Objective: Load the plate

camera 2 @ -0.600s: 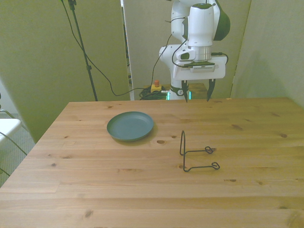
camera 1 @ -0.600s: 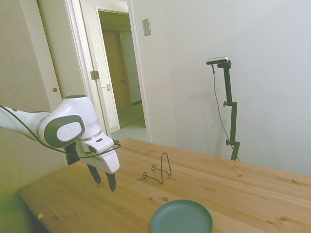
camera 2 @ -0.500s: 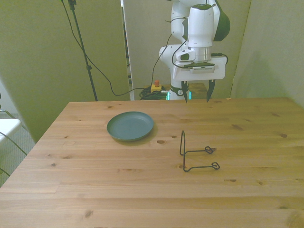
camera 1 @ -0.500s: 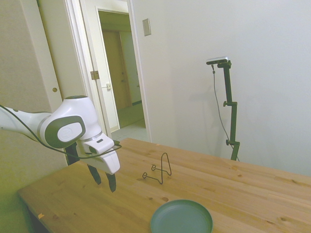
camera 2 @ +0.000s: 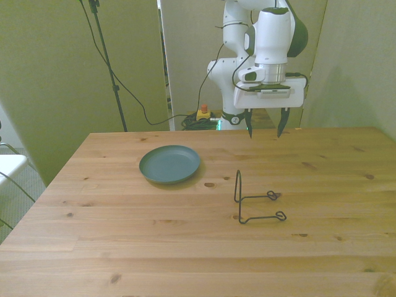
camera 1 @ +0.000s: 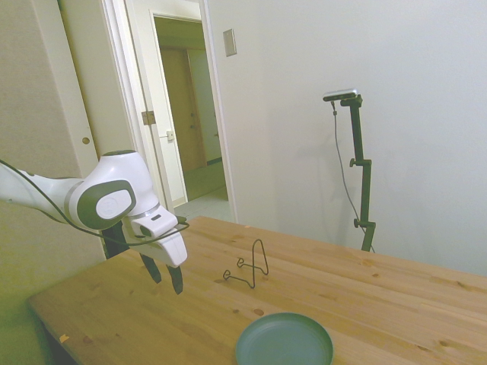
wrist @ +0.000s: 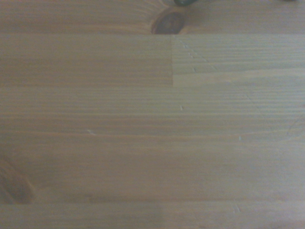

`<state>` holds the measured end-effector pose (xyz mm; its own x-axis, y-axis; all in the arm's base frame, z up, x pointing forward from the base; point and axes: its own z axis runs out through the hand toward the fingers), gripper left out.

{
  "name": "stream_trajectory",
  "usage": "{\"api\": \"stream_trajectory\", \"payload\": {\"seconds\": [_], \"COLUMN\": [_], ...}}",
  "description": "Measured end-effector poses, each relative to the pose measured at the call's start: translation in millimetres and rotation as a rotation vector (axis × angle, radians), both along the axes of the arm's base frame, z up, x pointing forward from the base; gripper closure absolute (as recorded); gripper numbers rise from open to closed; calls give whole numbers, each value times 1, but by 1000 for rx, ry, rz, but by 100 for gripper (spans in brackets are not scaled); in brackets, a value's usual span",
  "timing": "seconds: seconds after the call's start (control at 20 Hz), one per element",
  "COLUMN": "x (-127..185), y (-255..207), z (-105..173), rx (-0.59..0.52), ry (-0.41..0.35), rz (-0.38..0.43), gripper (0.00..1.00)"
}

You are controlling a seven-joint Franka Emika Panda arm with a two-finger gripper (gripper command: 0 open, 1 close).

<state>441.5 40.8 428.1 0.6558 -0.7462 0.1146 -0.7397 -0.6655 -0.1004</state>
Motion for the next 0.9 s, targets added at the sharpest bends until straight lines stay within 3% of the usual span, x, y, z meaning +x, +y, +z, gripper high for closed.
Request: {"api": "stream_trajectory", "payload": {"seconds": [0.2, 0.5, 0.9], "x": [9, 31, 47], "y": [-15, -101, -222], "z": [7, 37, 26], "rx": [7, -19, -109], "ry": [0, -2, 56], "rz": [-29, -142, -245], "gripper": [0, 0, 0]}}
